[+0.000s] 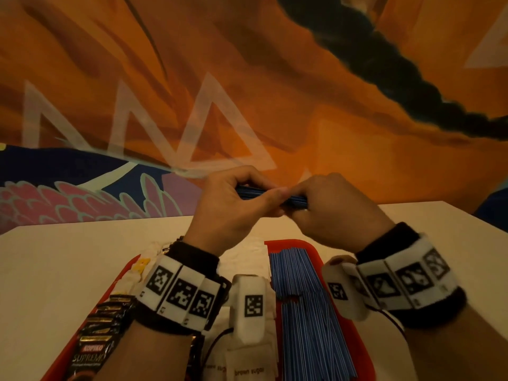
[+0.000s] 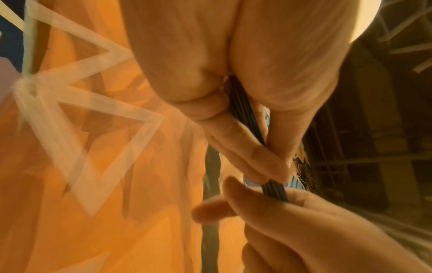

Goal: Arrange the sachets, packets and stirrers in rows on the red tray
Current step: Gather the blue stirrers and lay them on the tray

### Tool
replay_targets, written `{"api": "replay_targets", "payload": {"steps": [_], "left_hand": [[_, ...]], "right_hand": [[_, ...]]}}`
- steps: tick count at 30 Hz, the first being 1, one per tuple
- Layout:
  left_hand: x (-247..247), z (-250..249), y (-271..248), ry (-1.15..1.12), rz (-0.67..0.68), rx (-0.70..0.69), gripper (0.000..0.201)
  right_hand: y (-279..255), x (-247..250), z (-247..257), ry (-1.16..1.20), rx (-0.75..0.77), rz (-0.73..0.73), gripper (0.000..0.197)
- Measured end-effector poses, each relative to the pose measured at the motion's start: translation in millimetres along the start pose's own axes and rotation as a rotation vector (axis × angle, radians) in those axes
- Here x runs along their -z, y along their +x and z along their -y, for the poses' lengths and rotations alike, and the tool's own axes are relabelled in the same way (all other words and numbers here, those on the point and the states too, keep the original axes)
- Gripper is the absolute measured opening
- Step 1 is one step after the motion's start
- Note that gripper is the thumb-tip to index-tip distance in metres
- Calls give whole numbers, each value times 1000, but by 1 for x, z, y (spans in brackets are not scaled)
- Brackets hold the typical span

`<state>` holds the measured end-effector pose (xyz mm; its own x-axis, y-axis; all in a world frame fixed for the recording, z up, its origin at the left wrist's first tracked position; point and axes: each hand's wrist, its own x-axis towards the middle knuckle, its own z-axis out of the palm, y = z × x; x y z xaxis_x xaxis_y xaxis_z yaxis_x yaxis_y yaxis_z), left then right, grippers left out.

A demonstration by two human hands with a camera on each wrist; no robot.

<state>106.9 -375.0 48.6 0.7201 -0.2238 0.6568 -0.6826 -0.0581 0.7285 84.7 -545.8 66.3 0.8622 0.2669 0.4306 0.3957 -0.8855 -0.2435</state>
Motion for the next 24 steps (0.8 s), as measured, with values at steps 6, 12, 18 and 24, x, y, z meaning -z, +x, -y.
{"api": "replay_targets", "payload": {"steps": [6,12,18,24], "left_hand": [[3,13,5,191,-438,-121,42],[1,18,9,196,-495,-157,41],[-6,17,7,245,-553,-215,45],[-15,12,3,96,-333,-125,28]], "right_hand": [[3,-8,1,-190,-27,-85,21],[4,-13,1,225,133,-239,26],[7,-18,4,1041,200,-382,42],[9,-22,11,1379,114,-454,37]]}}
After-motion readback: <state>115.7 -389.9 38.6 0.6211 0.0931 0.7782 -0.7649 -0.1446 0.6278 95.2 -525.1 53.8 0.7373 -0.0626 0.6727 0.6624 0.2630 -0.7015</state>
